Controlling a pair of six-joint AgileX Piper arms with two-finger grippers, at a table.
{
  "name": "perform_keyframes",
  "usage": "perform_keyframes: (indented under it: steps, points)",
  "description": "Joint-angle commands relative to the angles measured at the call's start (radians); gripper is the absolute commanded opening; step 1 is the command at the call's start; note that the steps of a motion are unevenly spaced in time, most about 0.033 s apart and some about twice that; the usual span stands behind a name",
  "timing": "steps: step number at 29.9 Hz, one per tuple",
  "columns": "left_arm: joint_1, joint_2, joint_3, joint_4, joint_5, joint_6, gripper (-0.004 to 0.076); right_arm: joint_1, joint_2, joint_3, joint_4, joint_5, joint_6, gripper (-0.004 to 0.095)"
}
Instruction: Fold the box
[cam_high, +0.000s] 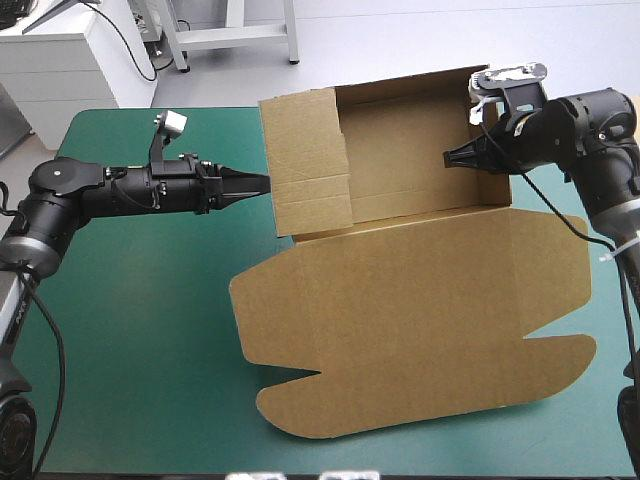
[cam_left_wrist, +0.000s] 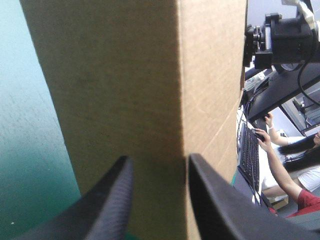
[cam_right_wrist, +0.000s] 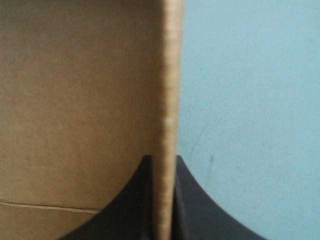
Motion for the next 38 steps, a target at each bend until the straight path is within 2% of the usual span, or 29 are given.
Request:
perform_keyframes:
  steps: [1,3,7,11,16,20,23,27,32,38]
  points:
    - [-0.007,-0.04,-0.034,-0.083,0.026,0.008,0.0529,-0.004,-0.038,-0.034,0.02,-0.05,0.02,-0.0018]
    - [-0.007,-0.04,-0.034,-0.085,0.037,0.008,0.0582,-0.003,-0.038,-0.034,0.02,-0.052,0.036,-0.0013]
    - [-0.007,-0.04,-0.034,-0.083,0.05,0.008,0.058,-0.003,-0.038,-0.034,0.022,-0.054,0.044,-0.0013]
    - [-0.007,-0.038,-0.034,-0.092,-0.045,0.005,0.0578,-0.003,-0.038,-0.034,0.022,-0.056,0.046,-0.0013]
    - [-0.011,-0.029,-0.031,-0.209,-0.035,0.087,0.0517,-0.003,-0.038,-0.034,0.052,-0.063,0.046,-0.0013]
    - [-0.039,-0.029,-0.031,-0.194,-0.128,0.1,0.0471,0.002,-0.038,-0.034,0.085,-0.079,0.046,-0.0013]
    - [-0.084,-0.034,-0.031,-0.077,-0.23,0.036,0.0446,0.036,-0.038,-0.034,0.016,-0.108,0.094,-0.0013]
    - [-0.169,-0.052,-0.033,0.122,-0.367,-0.081,0.0427,0.13,-0.038,-0.034,-0.159,-0.142,0.167,-0.0013]
    - [-0.243,-0.081,-0.033,0.26,-0.508,-0.182,0.0427,0.232,-0.038,-0.034,-0.379,-0.143,0.285,-0.0013]
    - [-0.312,-0.085,-0.033,0.44,-0.69,-0.367,0.0427,0.285,-0.038,-0.034,-0.406,-0.143,0.318,-0.0013]
